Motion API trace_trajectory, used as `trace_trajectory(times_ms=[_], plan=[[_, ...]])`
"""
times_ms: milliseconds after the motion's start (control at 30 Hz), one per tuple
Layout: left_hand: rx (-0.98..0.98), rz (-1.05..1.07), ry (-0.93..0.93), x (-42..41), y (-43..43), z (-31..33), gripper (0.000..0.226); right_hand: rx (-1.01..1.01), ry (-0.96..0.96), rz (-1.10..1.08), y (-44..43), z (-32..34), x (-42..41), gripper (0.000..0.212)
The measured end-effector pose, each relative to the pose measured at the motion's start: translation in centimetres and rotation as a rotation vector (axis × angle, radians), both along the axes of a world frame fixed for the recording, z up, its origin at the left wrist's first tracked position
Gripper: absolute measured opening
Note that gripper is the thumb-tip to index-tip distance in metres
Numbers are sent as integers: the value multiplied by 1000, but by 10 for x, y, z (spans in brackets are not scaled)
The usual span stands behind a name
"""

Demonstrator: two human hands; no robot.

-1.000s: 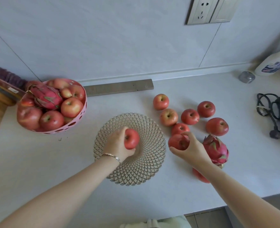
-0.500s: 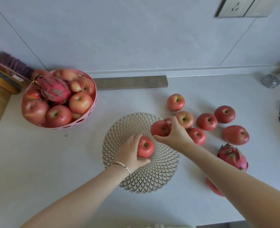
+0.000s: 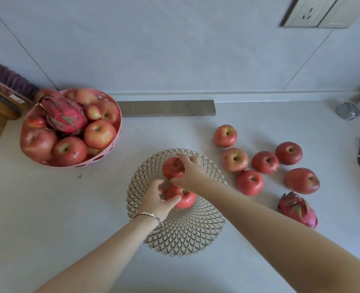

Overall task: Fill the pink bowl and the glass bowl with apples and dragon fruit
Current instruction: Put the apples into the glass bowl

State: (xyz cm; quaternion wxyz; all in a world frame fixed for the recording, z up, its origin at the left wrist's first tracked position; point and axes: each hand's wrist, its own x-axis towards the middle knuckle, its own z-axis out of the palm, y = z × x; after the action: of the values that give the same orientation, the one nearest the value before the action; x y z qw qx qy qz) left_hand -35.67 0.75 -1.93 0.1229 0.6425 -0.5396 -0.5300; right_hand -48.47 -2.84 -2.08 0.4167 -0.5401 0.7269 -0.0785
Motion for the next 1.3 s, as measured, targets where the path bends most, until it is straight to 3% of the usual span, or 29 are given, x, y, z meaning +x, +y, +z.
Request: trace_trajectory(times_ms=[100, 200, 367, 567, 667, 800, 967, 1133, 1300], plan=[[29, 28, 2, -1, -1, 2, 69, -130, 23, -175, 17, 11, -21, 69], [60, 57, 14, -3, -3, 3, 70, -343, 195, -377, 40, 15, -64, 53], [137, 120, 70, -5, -5, 7, 57, 94, 467, -539, 72, 1, -115, 68], [159, 156, 68, -6, -4, 4, 54, -49, 229, -603, 85, -12, -127, 78], [174, 151, 62, -5, -4, 3, 51, -153, 218, -657, 86, -3, -120, 77], [192, 144, 56, -4, -5, 3, 44, -358, 145, -537, 93, 28, -92, 75], [184, 135, 50, -3, -5, 5, 44, -119, 2, -215, 115, 35, -31, 68], [95, 90, -24, -3, -4, 1, 45, 19, 143, -102, 122, 9, 11, 75], [79, 80, -20, -1, -2, -1, 44, 33, 220, -99, 119, 1, 25, 81]])
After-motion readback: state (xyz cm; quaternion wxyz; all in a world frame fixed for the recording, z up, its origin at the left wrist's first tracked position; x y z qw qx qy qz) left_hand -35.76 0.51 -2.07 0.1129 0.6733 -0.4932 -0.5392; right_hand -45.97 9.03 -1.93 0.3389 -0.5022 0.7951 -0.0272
